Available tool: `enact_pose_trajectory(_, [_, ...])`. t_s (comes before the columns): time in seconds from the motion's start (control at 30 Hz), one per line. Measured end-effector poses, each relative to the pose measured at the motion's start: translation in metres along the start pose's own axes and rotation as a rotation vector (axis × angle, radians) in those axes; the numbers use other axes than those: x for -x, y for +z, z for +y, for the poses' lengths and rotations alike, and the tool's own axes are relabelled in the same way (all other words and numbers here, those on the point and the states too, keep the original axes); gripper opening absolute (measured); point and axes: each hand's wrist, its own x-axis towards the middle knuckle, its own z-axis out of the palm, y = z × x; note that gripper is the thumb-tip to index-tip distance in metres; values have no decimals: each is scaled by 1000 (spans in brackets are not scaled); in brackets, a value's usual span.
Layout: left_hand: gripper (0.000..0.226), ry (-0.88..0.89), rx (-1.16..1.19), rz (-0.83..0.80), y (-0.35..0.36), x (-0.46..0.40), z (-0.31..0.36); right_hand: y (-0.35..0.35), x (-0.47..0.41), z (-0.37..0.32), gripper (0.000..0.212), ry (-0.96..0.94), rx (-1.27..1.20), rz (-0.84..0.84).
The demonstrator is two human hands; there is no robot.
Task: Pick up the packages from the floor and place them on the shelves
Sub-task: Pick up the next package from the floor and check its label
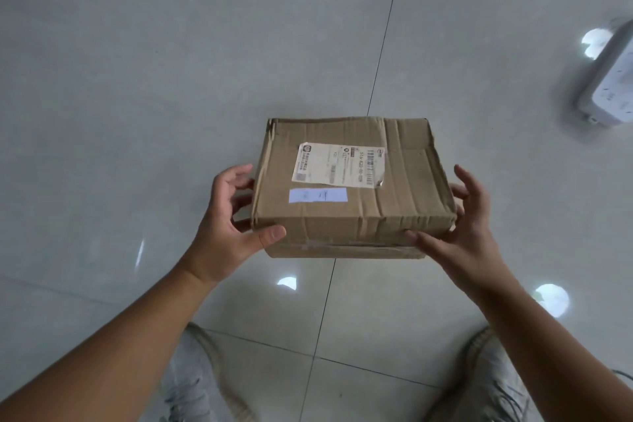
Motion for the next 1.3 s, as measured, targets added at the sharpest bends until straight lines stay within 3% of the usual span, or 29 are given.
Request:
enact_pose_trajectory(0.13, [135, -33, -142, -109, 2, 2, -7, -3, 4, 10, 121, -27, 242, -92])
enact_pose_trajectory(0.2, [144, -57, -137, -141, 3, 3, -12, -3, 6, 16, 123, -19, 303, -113])
enact_pose_trajectory(0.37, [143, -78, -165, -142, 9, 3, -31, 5, 6, 31, 121, 74, 252, -191])
enact_pose_trajectory(0.5, [144, -68, -158, -138, 14, -5, -37, 9, -1, 39, 129, 14, 299, -173])
enact_pose_trajectory(0.87, [141, -72, -132, -103, 17, -6, -48, 8, -5, 51, 122, 4, 218, -145])
enact_pose_trajectory(1.1, [144, -45, -104, -108, 9, 12, -3, -1, 5, 13, 124, -26, 146, -137])
enact_pose_trajectory(1.3, [144, 28, -124, -81, -8, 42, 85, -18, 24, -77, 123, -95, 170, -102])
